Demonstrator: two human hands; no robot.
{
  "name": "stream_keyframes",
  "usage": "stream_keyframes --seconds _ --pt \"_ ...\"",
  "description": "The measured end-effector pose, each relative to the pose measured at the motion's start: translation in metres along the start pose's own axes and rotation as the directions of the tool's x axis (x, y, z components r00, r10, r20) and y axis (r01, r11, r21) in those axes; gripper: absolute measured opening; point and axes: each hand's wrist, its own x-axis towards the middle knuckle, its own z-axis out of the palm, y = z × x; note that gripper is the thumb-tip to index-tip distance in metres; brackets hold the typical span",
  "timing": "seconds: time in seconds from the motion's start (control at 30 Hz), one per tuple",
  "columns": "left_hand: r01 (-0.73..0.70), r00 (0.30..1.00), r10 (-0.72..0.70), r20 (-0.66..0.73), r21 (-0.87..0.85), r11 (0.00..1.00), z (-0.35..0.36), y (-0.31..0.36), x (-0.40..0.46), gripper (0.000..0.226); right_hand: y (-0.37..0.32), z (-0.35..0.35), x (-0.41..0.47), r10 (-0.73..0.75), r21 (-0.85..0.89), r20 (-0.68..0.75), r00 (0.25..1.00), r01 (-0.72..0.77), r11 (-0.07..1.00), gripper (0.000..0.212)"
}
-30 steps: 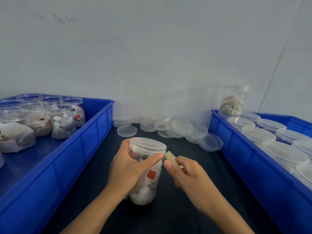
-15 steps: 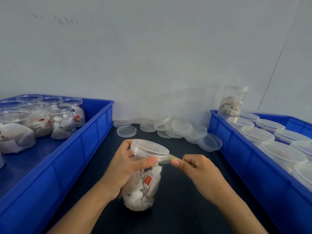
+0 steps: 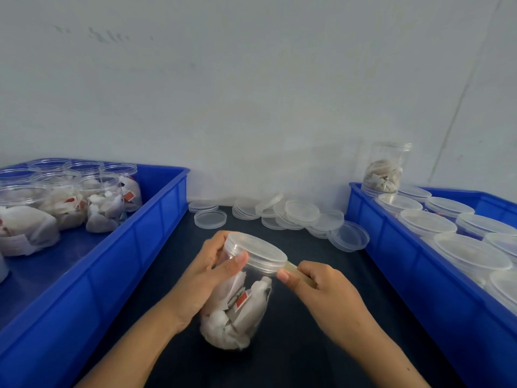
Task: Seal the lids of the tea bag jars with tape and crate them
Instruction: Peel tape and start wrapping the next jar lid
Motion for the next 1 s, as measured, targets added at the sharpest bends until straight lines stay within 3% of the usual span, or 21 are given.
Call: stream_keyframes --seconds 0.03,0.13,0.3,0.4,0.53,0.73,1.0 --pt "-0.017 0.998 0.020 -0.067 0.045 0.999 0.002 0.000 0.000 0.065 -0.001 0.002 -0.001 0.020 0.023 -0.008 1.000 -0.019 1.000 0.065" --pt "-0.101 0.954 0.141 -0.265 0.157 0.982 0.014 -0.001 -0.002 0.071 -0.007 0.012 -0.006 0.086 0.044 -0.092 0.992 -0.082 0.996 0.062" --pt "-0.042 0.944 0.157 -0.292 0.363 0.931 0.027 0.000 -0.003 0.085 -0.015 0.025 -0.013 0.002 -0.166 -0.177 0.984 -0.031 0.986 0.055" --pt "0.022 0.929 0.106 -0.354 0.340 0.940 0.025 -0.003 0.003 0.104 -0.015 0.028 -0.012 -0.014 -0.081 -0.118 0.993 0.005 0.997 0.045" --pt "0.020 0.918 0.081 -0.389 0.248 0.968 0.017 -0.008 0.006 0.099 -0.016 0.018 -0.011 -0.040 0.087 -0.006 0.999 0.041 0.995 0.061" --pt "-0.008 0.945 0.048 -0.323 0.124 0.992 0.013 -0.003 0.006 0.077 -0.005 -0.007 -0.006 -0.184 -0.188 -0.095 0.978 0.164 0.968 0.072" --pt "0.017 0.996 -0.020 -0.086 -0.043 0.999 0.005 0.003 0.002 0.100 0.011 -0.020 0.002 -0.085 -0.084 -0.012 0.996 0.084 0.993 0.079"
